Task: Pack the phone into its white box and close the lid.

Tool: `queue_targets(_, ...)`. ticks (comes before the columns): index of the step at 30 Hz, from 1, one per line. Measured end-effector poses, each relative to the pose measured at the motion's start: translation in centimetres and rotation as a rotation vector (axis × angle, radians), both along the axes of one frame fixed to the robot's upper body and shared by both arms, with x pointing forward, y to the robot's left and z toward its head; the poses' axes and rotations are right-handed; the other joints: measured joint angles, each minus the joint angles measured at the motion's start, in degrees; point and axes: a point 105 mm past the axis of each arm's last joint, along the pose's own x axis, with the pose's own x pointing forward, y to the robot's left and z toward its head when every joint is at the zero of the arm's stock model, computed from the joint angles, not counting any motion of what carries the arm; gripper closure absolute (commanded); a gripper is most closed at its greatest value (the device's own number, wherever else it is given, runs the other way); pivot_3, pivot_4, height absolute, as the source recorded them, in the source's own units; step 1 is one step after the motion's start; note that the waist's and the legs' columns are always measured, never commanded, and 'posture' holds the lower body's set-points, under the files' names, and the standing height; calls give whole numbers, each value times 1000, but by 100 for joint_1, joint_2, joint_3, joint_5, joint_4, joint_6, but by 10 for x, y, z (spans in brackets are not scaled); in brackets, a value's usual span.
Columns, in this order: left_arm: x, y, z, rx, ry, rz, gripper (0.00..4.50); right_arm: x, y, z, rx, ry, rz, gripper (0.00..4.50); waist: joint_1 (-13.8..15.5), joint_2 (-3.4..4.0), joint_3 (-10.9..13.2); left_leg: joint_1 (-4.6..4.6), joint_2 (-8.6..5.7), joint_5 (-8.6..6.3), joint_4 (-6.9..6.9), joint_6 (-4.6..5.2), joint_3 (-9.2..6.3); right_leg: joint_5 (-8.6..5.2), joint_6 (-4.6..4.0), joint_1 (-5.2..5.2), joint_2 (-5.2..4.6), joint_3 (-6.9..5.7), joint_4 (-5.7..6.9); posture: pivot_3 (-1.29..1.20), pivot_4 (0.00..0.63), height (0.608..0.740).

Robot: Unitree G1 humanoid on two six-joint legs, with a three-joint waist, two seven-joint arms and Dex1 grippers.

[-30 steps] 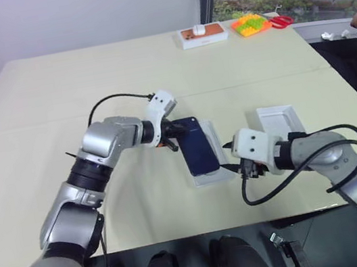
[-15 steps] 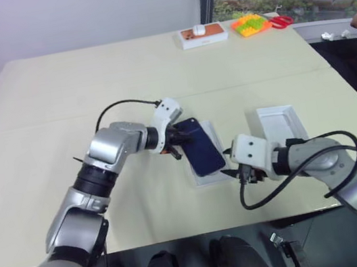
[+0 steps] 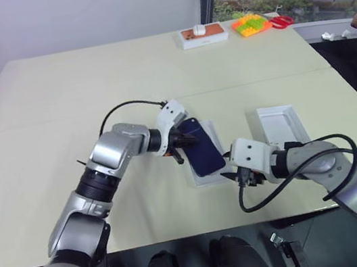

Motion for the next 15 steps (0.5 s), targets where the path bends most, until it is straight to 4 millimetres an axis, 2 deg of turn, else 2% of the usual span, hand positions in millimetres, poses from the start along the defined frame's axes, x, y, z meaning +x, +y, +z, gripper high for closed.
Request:
queue_targets(2, 2, 9, 3, -9, -3, 11, 4433, 0, 0, 1, 2, -2, 0, 2148, -24, 0, 0, 0, 1, 0, 0, 1, 0, 0, 0, 0, 2, 1, 0, 0, 150, 740)
queue_targets(4, 10, 28, 10, -30, -8, 68, 4433, 1, 0, 3, 5, -6, -4, 2148, -52, 0, 0, 2, 2, -1, 0, 1, -2, 0, 0, 0, 3, 1, 2, 0, 150, 740)
queue_targets(7, 22, 51, 25, -115, -8, 158, 4500, 4, 1, 9, 29, -25, -11, 3028, -46, 0, 0, 2, 2, -1, 0, 2, -1, 0, 0, 0, 2, 0, 2, 0, 150, 740)
queue_targets(10, 30, 68, 30, -143, -7, 224, 4500, 11, 5, 20, 65, -59, -18, 4483, -31, 0, 0, 1, 2, -1, 3, 2, 0, 0, 0, 0, 1, 0, 3, 0, 150, 740)
queue_targets(15, 41, 98, 20, 14, -97, 291, 4500, 34, -4, 29, 76, -99, -110, 4483, -12, 1, 0, 1, 2, -1, 1, 2, 3, 0, 0, -1, -1, 1, 3, 0, 150, 740)
